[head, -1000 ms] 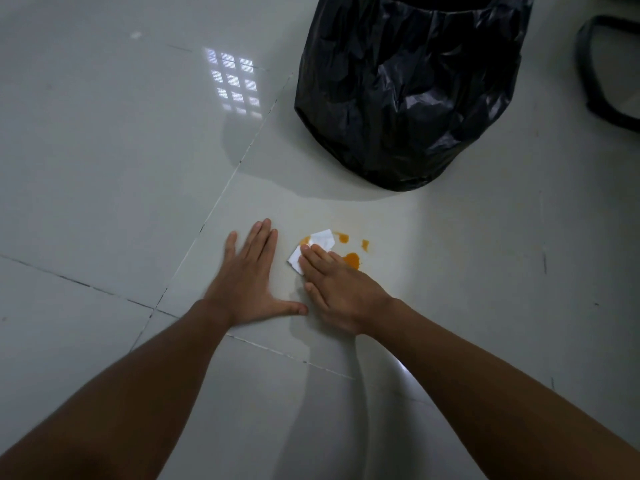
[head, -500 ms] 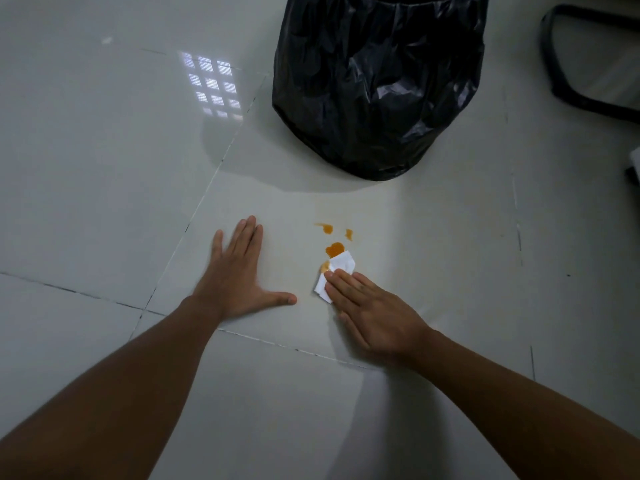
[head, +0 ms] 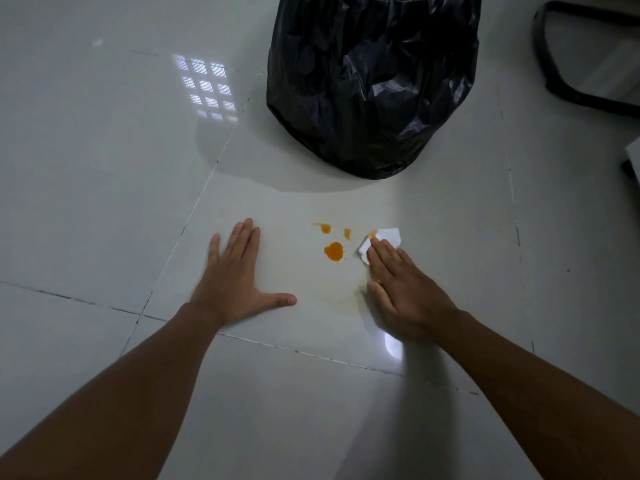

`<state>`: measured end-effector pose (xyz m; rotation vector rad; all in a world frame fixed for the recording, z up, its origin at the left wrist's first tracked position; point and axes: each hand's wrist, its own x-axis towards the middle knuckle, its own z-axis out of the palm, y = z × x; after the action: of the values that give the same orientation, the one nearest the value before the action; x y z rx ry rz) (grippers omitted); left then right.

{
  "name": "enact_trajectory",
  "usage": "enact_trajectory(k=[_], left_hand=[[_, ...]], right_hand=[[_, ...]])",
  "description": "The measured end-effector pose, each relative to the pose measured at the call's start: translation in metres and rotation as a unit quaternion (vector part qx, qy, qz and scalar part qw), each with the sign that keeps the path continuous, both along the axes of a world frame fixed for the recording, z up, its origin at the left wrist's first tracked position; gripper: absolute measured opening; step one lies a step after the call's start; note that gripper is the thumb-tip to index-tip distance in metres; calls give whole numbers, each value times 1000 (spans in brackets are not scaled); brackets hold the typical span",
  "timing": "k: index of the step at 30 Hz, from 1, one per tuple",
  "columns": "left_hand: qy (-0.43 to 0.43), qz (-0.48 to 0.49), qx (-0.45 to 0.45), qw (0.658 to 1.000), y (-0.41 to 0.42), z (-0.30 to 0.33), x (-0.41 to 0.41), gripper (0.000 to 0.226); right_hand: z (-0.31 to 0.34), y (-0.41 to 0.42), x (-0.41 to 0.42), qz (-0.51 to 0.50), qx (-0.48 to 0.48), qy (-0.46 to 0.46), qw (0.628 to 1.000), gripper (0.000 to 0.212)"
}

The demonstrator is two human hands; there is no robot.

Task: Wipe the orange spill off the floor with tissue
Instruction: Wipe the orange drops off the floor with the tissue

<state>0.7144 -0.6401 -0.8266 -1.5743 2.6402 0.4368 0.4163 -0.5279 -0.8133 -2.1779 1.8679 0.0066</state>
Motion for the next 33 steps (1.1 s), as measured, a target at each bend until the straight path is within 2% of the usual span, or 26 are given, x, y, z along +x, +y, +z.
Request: enact_trajectory(k=[6,13,17,23,33], left_hand=[[9,-4,-22,1000,1,-1,0,146],[1,-5,-27,1000,0,-2,1,144],[4,-3,-24,1000,0,-1,2,143],[-2,-7,-26,1000,0,-1,2,144],[-37,-28,0,999,-1,3,4,151]], right_hand=[[0,-31,4,-35,46,-80,995,58],[10,-64,22,-64,55,-167,982,56],[10,-82,31,-41,68,-157,984,60],[10,-107,45,7,54,-151,987,54],[9,-81,57,74,24,-156,985,51]])
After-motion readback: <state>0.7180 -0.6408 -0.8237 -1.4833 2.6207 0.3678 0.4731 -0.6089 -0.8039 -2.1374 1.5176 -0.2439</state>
